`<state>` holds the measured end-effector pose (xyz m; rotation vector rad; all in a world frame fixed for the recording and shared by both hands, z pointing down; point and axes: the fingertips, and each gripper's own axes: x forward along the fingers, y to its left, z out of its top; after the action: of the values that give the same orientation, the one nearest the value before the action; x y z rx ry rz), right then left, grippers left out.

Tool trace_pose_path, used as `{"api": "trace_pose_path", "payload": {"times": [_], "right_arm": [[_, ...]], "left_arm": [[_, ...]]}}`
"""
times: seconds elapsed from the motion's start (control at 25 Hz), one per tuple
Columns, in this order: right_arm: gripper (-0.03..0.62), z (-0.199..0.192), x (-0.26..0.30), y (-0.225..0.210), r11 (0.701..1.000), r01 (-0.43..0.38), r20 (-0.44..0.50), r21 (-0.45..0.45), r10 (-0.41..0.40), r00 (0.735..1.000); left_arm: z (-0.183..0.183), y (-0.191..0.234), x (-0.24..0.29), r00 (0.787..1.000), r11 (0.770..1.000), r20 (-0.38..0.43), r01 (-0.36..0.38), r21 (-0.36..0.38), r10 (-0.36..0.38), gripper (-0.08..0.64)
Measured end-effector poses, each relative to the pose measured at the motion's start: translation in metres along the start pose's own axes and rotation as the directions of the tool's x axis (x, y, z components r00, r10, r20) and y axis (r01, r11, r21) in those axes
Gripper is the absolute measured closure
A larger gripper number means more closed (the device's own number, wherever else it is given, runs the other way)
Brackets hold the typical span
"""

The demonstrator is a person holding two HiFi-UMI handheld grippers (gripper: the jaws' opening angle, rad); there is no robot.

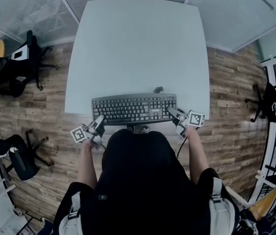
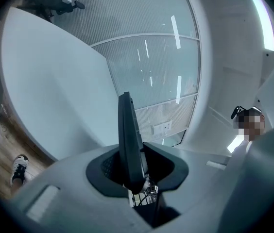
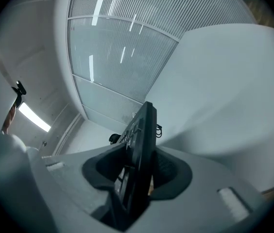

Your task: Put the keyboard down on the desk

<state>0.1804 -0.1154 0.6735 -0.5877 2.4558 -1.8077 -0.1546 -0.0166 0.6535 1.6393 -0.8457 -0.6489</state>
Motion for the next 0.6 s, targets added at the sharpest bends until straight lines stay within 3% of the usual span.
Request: {"api": "trace_pose_path", "payload": {"times": [0.6], "right_arm": [[0.442,0.058,0.080,-0.012,0.999,0.053,0.051,-0.005,-0.053,0.997]], "left_arm": [[0.097,0.046,0.044,0.998,1.000,-0.066,-0.002,0.010,0.002,0.472]]}}
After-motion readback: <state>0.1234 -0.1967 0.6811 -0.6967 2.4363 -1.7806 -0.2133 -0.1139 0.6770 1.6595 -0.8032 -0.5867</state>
